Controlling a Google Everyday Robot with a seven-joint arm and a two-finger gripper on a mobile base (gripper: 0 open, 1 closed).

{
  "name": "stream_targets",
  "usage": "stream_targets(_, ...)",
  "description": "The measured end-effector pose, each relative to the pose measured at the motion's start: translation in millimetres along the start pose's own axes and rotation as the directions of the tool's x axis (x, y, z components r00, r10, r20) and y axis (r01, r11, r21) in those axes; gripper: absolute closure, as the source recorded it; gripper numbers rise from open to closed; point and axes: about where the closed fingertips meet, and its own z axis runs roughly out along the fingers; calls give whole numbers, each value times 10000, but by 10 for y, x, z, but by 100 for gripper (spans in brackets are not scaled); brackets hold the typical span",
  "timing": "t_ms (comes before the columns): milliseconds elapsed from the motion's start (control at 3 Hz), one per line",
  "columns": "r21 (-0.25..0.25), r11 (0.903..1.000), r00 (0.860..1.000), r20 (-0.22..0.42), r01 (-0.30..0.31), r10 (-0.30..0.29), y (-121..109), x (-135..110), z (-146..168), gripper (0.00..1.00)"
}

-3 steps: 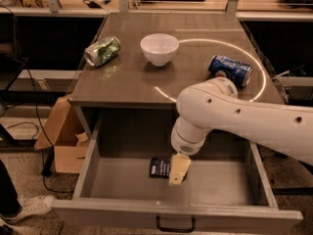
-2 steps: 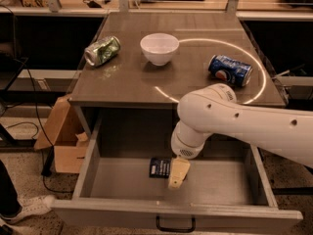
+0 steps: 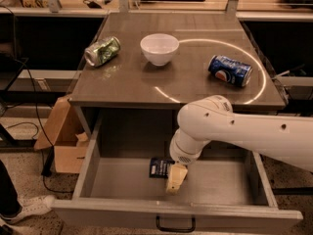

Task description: Pick rxbar blueberry from top drawer and place on counter

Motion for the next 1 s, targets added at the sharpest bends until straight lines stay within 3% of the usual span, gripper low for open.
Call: stream_targets(1000,-785,9969,9996,265,31,-10,84,61,242,0)
